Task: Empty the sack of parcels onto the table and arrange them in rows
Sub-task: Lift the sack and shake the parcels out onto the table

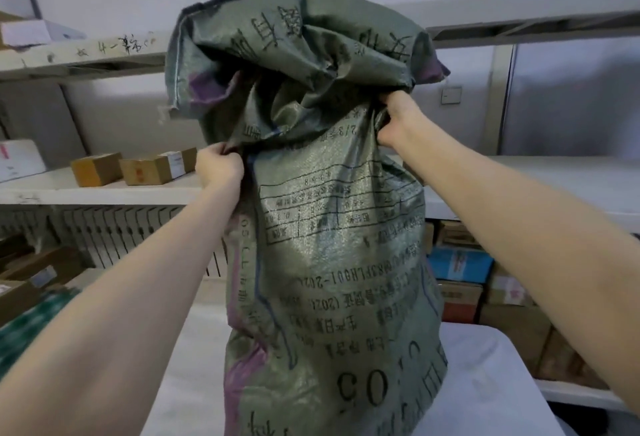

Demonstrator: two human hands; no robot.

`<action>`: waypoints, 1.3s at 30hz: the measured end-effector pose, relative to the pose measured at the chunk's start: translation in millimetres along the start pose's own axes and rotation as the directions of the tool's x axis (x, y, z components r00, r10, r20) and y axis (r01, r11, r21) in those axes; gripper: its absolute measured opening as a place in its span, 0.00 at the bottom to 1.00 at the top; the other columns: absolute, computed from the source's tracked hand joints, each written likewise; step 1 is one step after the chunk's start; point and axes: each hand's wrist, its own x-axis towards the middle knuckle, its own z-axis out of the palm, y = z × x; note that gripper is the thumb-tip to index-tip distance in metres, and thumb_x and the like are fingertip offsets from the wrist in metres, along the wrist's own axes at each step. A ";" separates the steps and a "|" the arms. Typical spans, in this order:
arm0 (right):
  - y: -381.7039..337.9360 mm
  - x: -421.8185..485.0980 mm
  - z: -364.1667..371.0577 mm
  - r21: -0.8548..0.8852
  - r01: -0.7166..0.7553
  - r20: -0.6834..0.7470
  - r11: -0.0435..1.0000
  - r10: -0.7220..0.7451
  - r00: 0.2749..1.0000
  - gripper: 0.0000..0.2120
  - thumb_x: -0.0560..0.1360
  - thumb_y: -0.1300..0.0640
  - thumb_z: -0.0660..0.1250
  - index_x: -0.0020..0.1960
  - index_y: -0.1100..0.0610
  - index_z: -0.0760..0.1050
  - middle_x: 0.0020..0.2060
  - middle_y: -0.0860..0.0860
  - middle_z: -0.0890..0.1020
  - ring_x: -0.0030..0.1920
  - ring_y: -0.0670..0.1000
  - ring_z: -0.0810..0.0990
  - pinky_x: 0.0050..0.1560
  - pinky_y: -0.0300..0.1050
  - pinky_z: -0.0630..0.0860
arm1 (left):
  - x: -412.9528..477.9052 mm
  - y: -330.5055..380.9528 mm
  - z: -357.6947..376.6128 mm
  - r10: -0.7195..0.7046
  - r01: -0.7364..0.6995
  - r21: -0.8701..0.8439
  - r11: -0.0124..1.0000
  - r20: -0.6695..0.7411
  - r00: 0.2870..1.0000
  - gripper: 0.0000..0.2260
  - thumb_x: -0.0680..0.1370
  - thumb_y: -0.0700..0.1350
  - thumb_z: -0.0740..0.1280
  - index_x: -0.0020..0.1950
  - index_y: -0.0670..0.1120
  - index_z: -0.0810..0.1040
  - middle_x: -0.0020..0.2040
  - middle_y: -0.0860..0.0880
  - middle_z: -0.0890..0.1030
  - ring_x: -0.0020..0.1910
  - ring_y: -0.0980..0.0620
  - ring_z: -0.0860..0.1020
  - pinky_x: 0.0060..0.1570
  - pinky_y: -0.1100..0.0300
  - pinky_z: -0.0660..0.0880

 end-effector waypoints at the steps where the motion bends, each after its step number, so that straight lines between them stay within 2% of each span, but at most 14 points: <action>1: -0.3 2.4 -1.1 0.026 0.002 -0.006 1.000 -0.002 1.000 0.13 0.78 0.55 0.63 0.61 0.58 0.76 0.56 0.58 0.82 0.53 0.59 0.81 0.54 0.55 0.79 | 2.8 11.1 0.4 -0.043 0.043 -0.094 0.995 -0.004 0.999 0.12 0.79 0.39 0.62 0.59 0.48 0.80 0.53 0.47 0.82 0.54 0.47 0.79 0.60 0.56 0.75; 6: -21.0 6.7 4.6 0.166 0.075 0.068 0.983 -0.088 0.994 0.12 0.80 0.54 0.60 0.59 0.59 0.75 0.57 0.60 0.80 0.56 0.61 0.80 0.53 0.57 0.78 | 24.8 69.6 4.1 -0.024 0.041 -0.453 0.891 0.045 0.999 0.12 0.78 0.34 0.60 0.54 0.46 0.80 0.41 0.48 0.80 0.42 0.48 0.79 0.48 0.58 0.79; 8: -27.5 7.8 10.1 0.224 0.095 0.111 0.970 -0.123 0.986 0.14 0.81 0.52 0.59 0.60 0.59 0.75 0.58 0.61 0.80 0.55 0.61 0.79 0.47 0.55 0.79 | 26.3 76.7 5.4 0.028 0.006 -0.477 0.879 0.065 0.997 0.14 0.78 0.33 0.58 0.49 0.48 0.79 0.42 0.47 0.82 0.44 0.48 0.80 0.52 0.55 0.80; 11: -14.3 9.6 14.7 0.182 0.065 0.112 0.981 -0.086 0.990 0.17 0.80 0.49 0.60 0.63 0.59 0.74 0.57 0.61 0.80 0.56 0.62 0.80 0.53 0.58 0.79 | 25.2 59.2 5.0 0.000 0.061 -0.465 0.883 0.130 0.992 0.12 0.79 0.35 0.59 0.53 0.47 0.80 0.46 0.45 0.84 0.46 0.48 0.83 0.51 0.52 0.81; 17: -20.5 11.8 19.9 0.212 0.136 0.084 0.968 -0.157 0.984 0.14 0.81 0.53 0.59 0.61 0.59 0.74 0.59 0.61 0.79 0.58 0.62 0.78 0.58 0.60 0.76 | 24.9 69.6 2.4 0.022 0.073 -0.531 0.845 0.170 0.985 0.13 0.79 0.32 0.57 0.45 0.48 0.76 0.32 0.51 0.80 0.26 0.58 0.77 0.29 0.64 0.74; 20: -14.9 15.6 25.5 0.156 0.165 0.007 0.974 -0.168 0.986 0.15 0.79 0.54 0.62 0.62 0.59 0.74 0.56 0.61 0.80 0.55 0.62 0.80 0.54 0.59 0.79 | 16.0 54.0 1.7 0.088 0.027 -0.392 0.920 0.272 0.958 0.12 0.79 0.39 0.63 0.63 0.45 0.75 0.49 0.47 0.84 0.44 0.54 0.83 0.49 0.56 0.81; 24: 4.3 30.5 22.3 0.050 0.162 -0.039 0.986 -0.160 0.986 0.16 0.77 0.54 0.61 0.64 0.56 0.71 0.56 0.60 0.80 0.54 0.62 0.80 0.53 0.63 0.78 | -27.5 5.3 -13.6 0.107 -0.032 -0.170 0.985 0.454 0.884 0.56 0.58 0.69 0.75 0.79 0.52 0.53 0.75 0.49 0.66 0.72 0.48 0.67 0.73 0.46 0.63; 27: 12.7 17.7 31.0 0.081 0.163 -0.006 0.983 -0.163 0.987 0.15 0.80 0.53 0.57 0.65 0.56 0.71 0.57 0.59 0.79 0.55 0.61 0.79 0.55 0.62 0.78 | -65.0 -13.8 -11.9 0.117 -0.209 0.105 0.972 0.555 0.824 0.67 0.54 0.68 0.75 0.78 0.53 0.33 0.80 0.46 0.48 0.78 0.46 0.54 0.76 0.44 0.53; 29: 17.3 14.3 35.7 0.106 0.129 0.023 0.986 -0.132 0.991 0.16 0.81 0.52 0.58 0.64 0.58 0.73 0.57 0.60 0.80 0.55 0.61 0.80 0.56 0.62 0.78 | -83.8 -20.3 3.1 0.078 -0.245 0.255 0.935 0.527 0.846 0.69 0.56 0.63 0.78 0.76 0.52 0.27 0.80 0.45 0.51 0.77 0.45 0.57 0.75 0.45 0.56; 31: 16.4 7.5 41.9 0.097 0.107 0.082 0.990 -0.115 0.990 0.17 0.80 0.51 0.59 0.63 0.59 0.74 0.56 0.59 0.81 0.55 0.60 0.80 0.56 0.61 0.77 | -86.9 -22.1 16.8 0.065 -0.238 0.387 0.891 0.410 0.910 0.63 0.62 0.59 0.80 0.78 0.48 0.36 0.76 0.43 0.64 0.72 0.42 0.66 0.69 0.46 0.67; 32: 13.0 4.6 43.5 0.103 0.107 0.108 0.989 -0.118 0.987 0.17 0.80 0.52 0.59 0.63 0.60 0.75 0.56 0.59 0.81 0.55 0.60 0.80 0.56 0.60 0.77 | -81.2 -21.6 23.0 0.073 -0.222 0.412 0.884 0.348 0.935 0.54 0.65 0.57 0.79 0.79 0.46 0.47 0.71 0.43 0.71 0.69 0.41 0.71 0.64 0.47 0.71; 34: 1.0 -1.2 48.4 0.135 0.140 0.174 0.981 -0.163 0.971 0.15 0.81 0.55 0.58 0.62 0.62 0.75 0.56 0.59 0.81 0.55 0.59 0.80 0.58 0.58 0.77 | -67.1 -13.8 30.9 0.163 -0.263 0.400 0.878 0.266 0.950 0.26 0.71 0.50 0.75 0.66 0.44 0.73 0.57 0.45 0.81 0.59 0.42 0.78 0.51 0.53 0.75; 35: -6.1 -3.7 49.9 0.157 0.165 0.207 0.974 -0.196 0.959 0.15 0.81 0.56 0.58 0.62 0.62 0.75 0.56 0.60 0.81 0.56 0.60 0.80 0.60 0.58 0.76 | -62.1 -6.0 32.7 0.215 -0.288 0.377 0.880 0.224 0.951 0.14 0.74 0.46 0.71 0.57 0.43 0.78 0.51 0.45 0.82 0.54 0.42 0.79 0.46 0.56 0.74; 39: -27.6 -13.8 45.8 0.206 0.212 0.281 0.955 -0.266 0.922 0.15 0.82 0.57 0.54 0.58 0.64 0.75 0.54 0.60 0.80 0.55 0.60 0.79 0.60 0.56 0.75 | -49.7 26.0 38.3 0.321 -0.313 0.213 0.926 -0.006 0.947 0.11 0.75 0.36 0.60 0.53 0.37 0.80 0.51 0.39 0.82 0.52 0.40 0.78 0.46 0.58 0.70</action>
